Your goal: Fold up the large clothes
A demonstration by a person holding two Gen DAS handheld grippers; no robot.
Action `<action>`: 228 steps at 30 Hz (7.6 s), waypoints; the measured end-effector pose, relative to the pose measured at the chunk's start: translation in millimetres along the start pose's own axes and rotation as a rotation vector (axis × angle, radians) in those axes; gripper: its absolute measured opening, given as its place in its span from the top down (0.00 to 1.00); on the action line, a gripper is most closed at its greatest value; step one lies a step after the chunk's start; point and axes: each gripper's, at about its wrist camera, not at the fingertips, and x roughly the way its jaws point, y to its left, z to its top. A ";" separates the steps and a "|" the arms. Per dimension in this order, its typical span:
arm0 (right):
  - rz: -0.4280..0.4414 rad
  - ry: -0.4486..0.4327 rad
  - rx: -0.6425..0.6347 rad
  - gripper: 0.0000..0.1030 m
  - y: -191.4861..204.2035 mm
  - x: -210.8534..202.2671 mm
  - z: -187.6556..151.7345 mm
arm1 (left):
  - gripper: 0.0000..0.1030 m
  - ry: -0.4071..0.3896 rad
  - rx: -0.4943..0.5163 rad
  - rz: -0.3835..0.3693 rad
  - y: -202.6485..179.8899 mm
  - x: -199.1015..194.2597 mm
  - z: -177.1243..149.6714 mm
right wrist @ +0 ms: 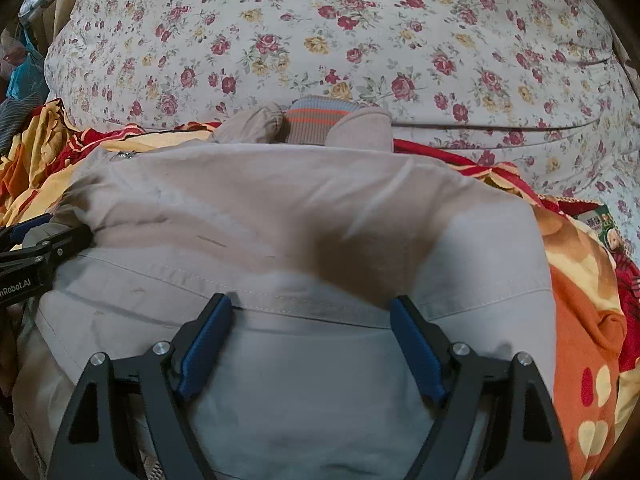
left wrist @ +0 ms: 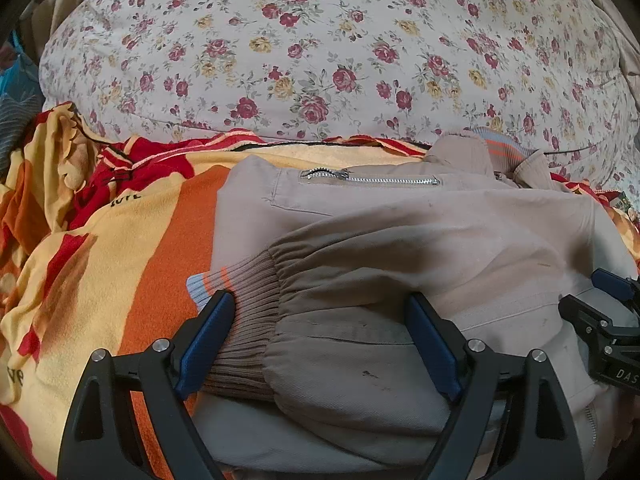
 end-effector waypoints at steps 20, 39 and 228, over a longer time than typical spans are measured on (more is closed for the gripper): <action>0.001 0.000 0.000 0.17 -0.5 -0.2 0.3 | 0.25 0.001 0.012 0.013 -1.3 0.1 -0.6; 0.000 0.000 -0.001 0.17 -0.8 -0.8 -0.2 | 0.21 0.004 0.021 0.017 -2.7 1.6 -1.0; -0.057 -0.302 0.239 0.11 -109.7 -235.4 -232.7 | 0.22 -0.194 -0.196 -0.023 110.0 -178.3 -180.6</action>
